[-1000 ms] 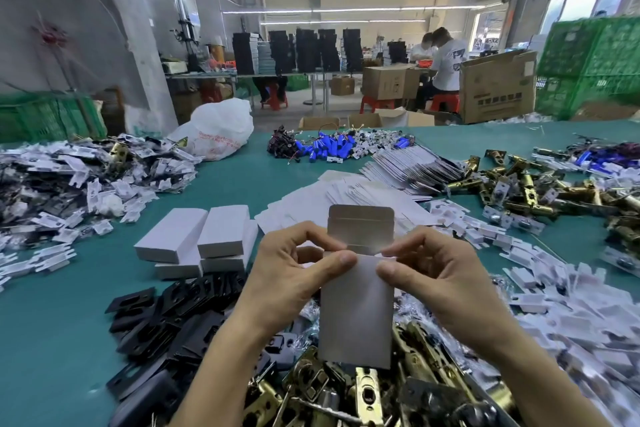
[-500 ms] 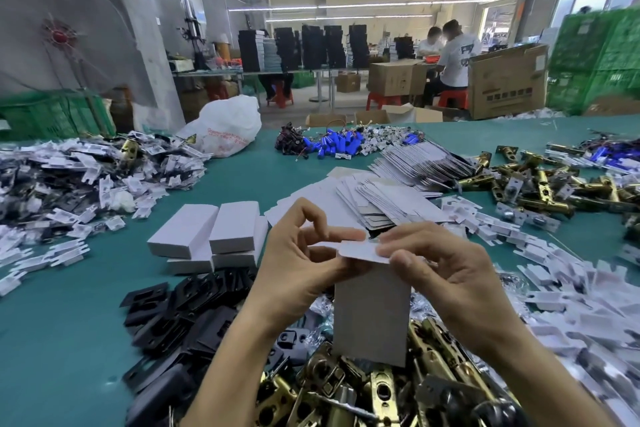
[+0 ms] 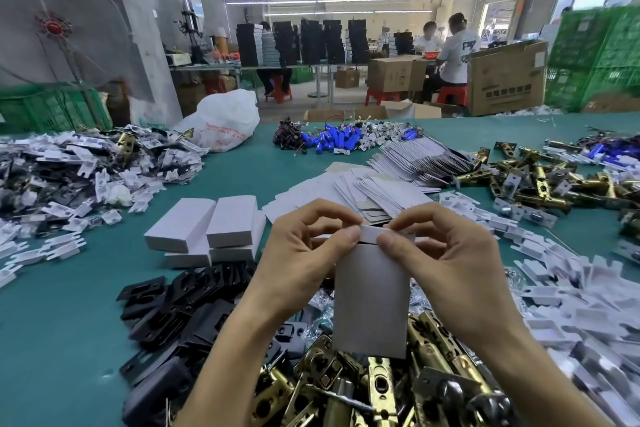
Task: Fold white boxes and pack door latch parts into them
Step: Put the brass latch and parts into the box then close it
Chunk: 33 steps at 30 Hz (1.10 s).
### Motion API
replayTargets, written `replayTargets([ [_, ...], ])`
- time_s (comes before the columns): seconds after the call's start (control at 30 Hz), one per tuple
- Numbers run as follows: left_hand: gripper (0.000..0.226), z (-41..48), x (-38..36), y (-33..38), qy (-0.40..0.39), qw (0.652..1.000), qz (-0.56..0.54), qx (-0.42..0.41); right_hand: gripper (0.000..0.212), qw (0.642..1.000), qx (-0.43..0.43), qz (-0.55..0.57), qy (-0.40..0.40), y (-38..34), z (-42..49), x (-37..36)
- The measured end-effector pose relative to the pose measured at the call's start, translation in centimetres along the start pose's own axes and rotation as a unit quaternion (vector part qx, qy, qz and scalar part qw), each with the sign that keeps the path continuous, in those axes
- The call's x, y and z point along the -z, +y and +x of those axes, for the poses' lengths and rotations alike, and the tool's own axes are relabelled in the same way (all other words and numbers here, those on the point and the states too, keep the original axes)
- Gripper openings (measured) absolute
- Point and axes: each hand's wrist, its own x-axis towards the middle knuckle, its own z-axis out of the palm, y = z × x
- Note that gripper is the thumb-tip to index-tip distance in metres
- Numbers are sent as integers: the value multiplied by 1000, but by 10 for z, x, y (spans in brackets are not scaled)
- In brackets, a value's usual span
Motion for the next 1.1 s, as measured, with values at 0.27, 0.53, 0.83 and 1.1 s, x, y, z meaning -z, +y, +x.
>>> replayTargets([
  [0.27, 7, 1, -3, 0, -8, 1000, -6, 18, 12, 998, 3, -45, 37, -4, 2, -2],
  [0.53, 11, 2, 9, -4, -51, 996, -21, 74, 16, 993, 28, -17, -110, -2, 2, 7],
  [0.83, 29, -3, 22, -10, -102, 992, -14, 78, 17, 975, 16, -33, -221, 10, -2, -4],
  [1.1, 25, -2, 10, -15, -67, 994, 63, 62, 12, 997, -23, 55, -59, 14, -2, -3],
])
